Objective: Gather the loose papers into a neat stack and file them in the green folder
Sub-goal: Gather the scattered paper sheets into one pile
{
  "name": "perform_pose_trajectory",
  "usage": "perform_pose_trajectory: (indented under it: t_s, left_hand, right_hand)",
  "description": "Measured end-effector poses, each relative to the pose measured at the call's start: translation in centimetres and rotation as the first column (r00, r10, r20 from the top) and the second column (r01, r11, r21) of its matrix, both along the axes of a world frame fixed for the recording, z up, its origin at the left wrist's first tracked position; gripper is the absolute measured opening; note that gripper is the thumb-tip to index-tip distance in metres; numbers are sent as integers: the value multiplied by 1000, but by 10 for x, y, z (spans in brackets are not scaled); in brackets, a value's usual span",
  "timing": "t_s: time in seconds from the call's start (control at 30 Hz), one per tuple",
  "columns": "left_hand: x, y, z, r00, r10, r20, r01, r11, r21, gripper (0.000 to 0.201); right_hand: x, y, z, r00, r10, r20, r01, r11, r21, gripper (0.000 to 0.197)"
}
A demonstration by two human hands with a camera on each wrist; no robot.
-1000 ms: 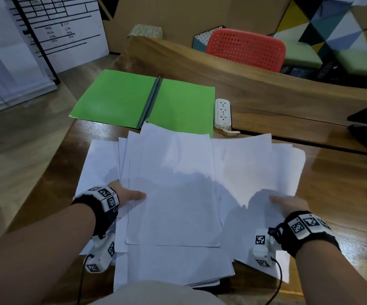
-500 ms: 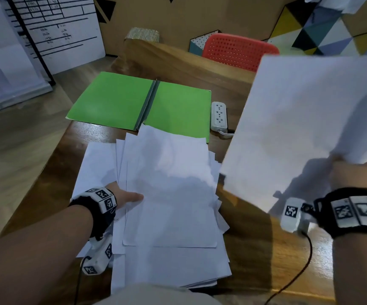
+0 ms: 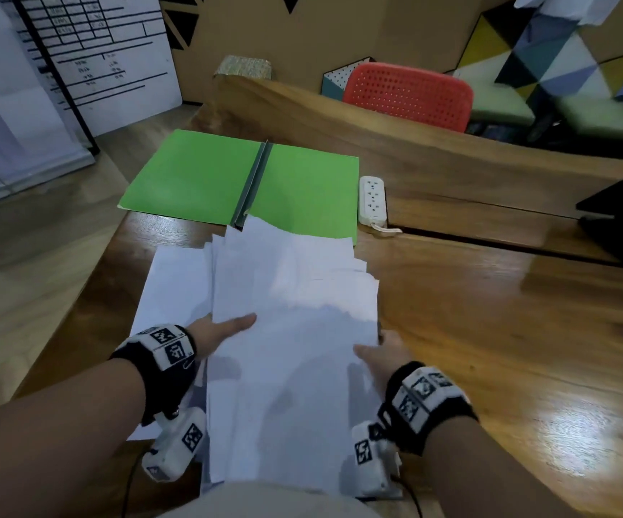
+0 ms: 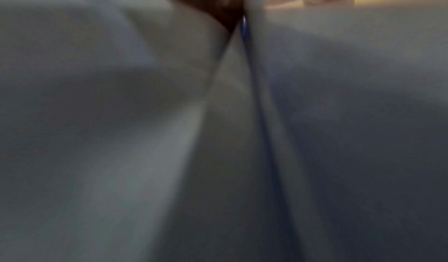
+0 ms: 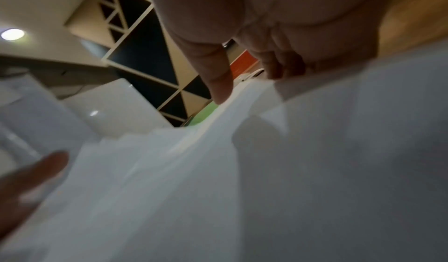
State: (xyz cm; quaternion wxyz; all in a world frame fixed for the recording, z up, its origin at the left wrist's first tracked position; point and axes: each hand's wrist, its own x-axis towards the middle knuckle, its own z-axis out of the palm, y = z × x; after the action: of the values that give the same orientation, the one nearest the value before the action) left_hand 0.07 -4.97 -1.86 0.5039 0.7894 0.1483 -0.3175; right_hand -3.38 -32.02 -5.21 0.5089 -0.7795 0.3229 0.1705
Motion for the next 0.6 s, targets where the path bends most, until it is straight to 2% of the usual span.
perform_pose_trajectory:
  t_s: [0.03, 0.07, 0.1, 0.17, 0.2, 0.23, 0.3, 0.33, 0.37, 0.43, 0.5, 0.53, 0.6]
  left_hand:
    - [-4, -2, -1, 999, -10, 37, 10, 1000, -11, 120]
    - [-8, -6, 1, 998, -30, 63, 29, 999, 17, 103]
    - [-10, -10, 3, 995, -32, 99, 27, 998, 49, 82]
    - [-12, -10, 4, 988, 36, 147, -42, 998, 37, 52]
    - [-12, -7, 7, 987, 76, 145, -69, 996, -51, 49]
    - [-13, -3, 11, 985, 104, 137, -81, 984, -161, 55]
    - [-15, 6, 17, 986, 126, 107, -81, 933, -350, 79]
    - [-15, 8, 17, 989, 119, 86, -71, 901, -427, 85]
    - [-15, 8, 19, 993, 90, 73, -45, 883, -468, 83]
    - [-13, -3, 23, 997, -13, 80, 47, 898, -438, 66]
    - [-12, -19, 26, 982, -135, 132, 168, 943, -288, 52]
    - [-9, -25, 22, 969, -182, 166, 213, 958, -193, 53]
    - [0, -29, 10, 965, -164, 204, 162, 986, 29, 69]
  right_hand:
    - [-5, 8, 1, 998, 63, -5, -63, 997, -39, 42]
    - [-7, 10, 2, 995, 102, -22, -104, 991, -90, 39]
    - [-9, 10, 6, 994, 102, -31, -105, 987, -122, 44]
    - [-10, -1, 17, 998, 43, -36, -48, 987, -151, 72]
    - [-11, -9, 24, 1000, 14, -15, -16, 986, -168, 85]
    - [-11, -16, 29, 1000, 0, 15, 2, 990, -141, 97]
    - [-12, -28, 41, 982, -57, 181, 41, 995, 89, 114]
    - [-13, -31, 44, 966, -104, 236, 52, 974, 219, 112]
    - [-14, -32, 44, 957, -141, 253, 49, 940, 337, 105]
    - [-14, -32, 41, 961, -159, 226, 41, 891, 451, 97]
    - [-13, -30, 41, 971, -166, 170, 83, 908, 411, 92]
    - [-13, -31, 41, 976, -184, 117, 128, 919, 372, 84]
    - [-14, -41, 35, 973, -228, 38, 205, 929, 309, 46]
